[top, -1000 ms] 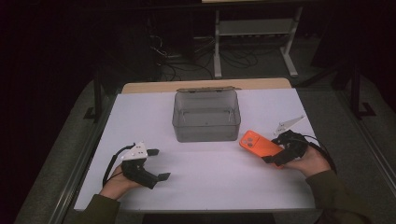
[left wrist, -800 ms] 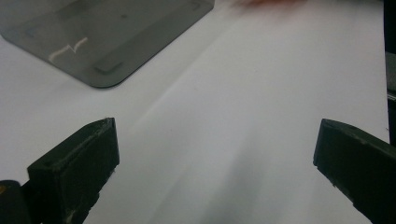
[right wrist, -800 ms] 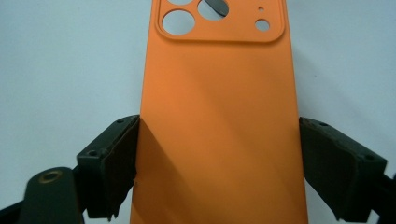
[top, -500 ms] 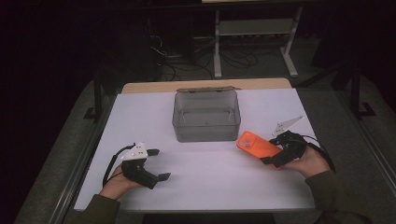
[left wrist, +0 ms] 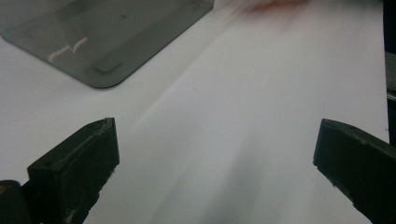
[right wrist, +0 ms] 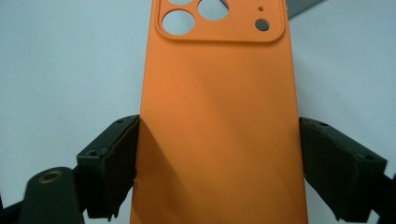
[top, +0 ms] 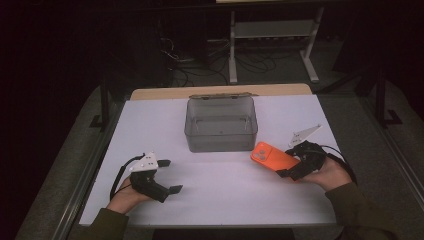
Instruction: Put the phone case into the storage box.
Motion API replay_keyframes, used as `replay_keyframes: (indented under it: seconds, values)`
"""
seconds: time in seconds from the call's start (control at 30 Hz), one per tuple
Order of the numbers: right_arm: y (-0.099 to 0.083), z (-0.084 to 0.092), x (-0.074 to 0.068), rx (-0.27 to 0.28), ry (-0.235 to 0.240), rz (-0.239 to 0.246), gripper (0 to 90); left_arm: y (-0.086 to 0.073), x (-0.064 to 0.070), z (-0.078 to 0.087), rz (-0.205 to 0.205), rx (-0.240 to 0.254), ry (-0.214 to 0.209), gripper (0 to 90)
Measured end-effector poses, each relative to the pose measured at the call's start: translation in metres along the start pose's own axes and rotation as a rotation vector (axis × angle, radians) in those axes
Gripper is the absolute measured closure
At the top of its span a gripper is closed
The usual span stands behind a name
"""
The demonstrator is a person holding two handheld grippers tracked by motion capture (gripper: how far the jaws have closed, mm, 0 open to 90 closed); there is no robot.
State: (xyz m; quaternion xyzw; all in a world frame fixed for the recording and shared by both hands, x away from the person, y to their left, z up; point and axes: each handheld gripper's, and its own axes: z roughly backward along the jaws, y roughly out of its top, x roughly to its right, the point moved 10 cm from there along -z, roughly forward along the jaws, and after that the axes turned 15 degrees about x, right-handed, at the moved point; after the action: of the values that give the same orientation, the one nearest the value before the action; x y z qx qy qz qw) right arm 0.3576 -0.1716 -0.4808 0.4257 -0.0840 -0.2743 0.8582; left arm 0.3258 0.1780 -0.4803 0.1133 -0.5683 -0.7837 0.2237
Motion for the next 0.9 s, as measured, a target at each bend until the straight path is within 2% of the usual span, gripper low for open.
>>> replay_keyframes:
  seconds: [0.53, 0.9]
  values:
    - [0.007, -0.008, -0.012, 0.0, 0.032, 0.032, 15.7, 0.0, 0.0, 0.0, 0.002, 0.0, 0.0, 0.0]
    - [0.017, -0.014, -0.021, 0.002, 0.05, 0.071, 15.7, 0.0, 0.001, -0.002, -0.002, -0.003, -0.007, 0.0]
